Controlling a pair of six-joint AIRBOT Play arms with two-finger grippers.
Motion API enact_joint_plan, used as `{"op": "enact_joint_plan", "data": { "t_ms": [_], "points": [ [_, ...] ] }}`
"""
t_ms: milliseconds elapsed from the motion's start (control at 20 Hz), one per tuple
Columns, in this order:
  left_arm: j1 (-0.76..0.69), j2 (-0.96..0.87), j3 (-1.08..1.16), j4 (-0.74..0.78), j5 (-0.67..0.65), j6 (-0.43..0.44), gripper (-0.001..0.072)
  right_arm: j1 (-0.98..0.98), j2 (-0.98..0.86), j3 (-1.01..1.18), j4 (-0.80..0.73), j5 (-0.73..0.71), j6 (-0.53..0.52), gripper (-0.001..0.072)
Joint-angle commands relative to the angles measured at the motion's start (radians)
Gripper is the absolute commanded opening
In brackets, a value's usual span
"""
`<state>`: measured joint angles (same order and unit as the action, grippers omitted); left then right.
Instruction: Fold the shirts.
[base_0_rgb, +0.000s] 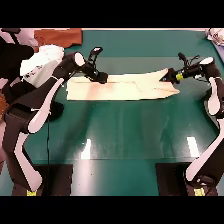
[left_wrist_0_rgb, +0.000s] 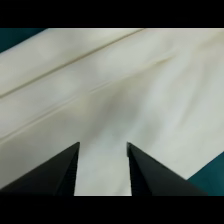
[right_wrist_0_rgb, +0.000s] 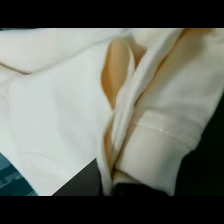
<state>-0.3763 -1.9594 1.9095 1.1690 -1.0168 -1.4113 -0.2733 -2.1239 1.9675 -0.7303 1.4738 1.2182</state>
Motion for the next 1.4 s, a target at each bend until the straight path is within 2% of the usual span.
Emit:
{"op": "enact_joint_plan", "data": {
  "t_ms": [0, 450, 500, 550, 800, 850, 900, 1050, 1150, 1350],
  "points": [
    [-0.017, -0.014, 0.004, -0.015, 0.023, 0.029, 0.0357, 0.035, 0.07, 0.034, 0.008, 0.016, 0.068, 0.0016],
    [-0.017, -0.059, 0.004, -0.073, 0.065, 0.034, 0.0355, 0.143, 0.226, 0.034, -0.029, 0.028, 0.198, 0.0016],
    [-0.017, -0.068, 0.004, -0.091, 0.066, 0.037, 0.0254, 0.16, 0.237, 0.034, -0.029, 0.019, 0.216, 0.0016],
    [-0.017, -0.072, 0.004, -0.126, 0.072, 0.072, 0.0213, 0.179, 0.247, 0.034, -0.029, 0.01, 0.24, 0.0016],
    [-0.022, -0.087, 0.004, -0.179, 0.096, 0.164, 0.0213, 0.279, 0.258, 0.034, -0.029, -0.043, 0.313, 0.0016],
    [-0.022, -0.096, 0.004, -0.198, 0.106, 0.163, 0.0213, 0.296, 0.258, 0.034, -0.025, -0.054, 0.326, 0.0016],
    [-0.024, -0.106, 0.004, -0.208, 0.11, 0.164, 0.0161, 0.314, 0.259, 0.035, -0.012, -0.066, 0.328, 0.0015],
    [-0.035, -0.129, 0.003, -0.216, 0.097, 0.164, 0.0161, 0.35, 0.285, 0.035, 0.04, -0.128, 0.348, 0.0015],
    [-0.035, -0.13, 0.003, -0.221, 0.109, 0.164, 0.0134, 0.365, 0.314, 0.035, 0.062, -0.193, 0.378, 0.0015],
    [-0.034, -0.13, 0.003, -0.222, 0.106, 0.164, 0.0134, 0.373, 0.355, 0.035, 0.19, -0.264, 0.397, 0.0015]
  ]
}}
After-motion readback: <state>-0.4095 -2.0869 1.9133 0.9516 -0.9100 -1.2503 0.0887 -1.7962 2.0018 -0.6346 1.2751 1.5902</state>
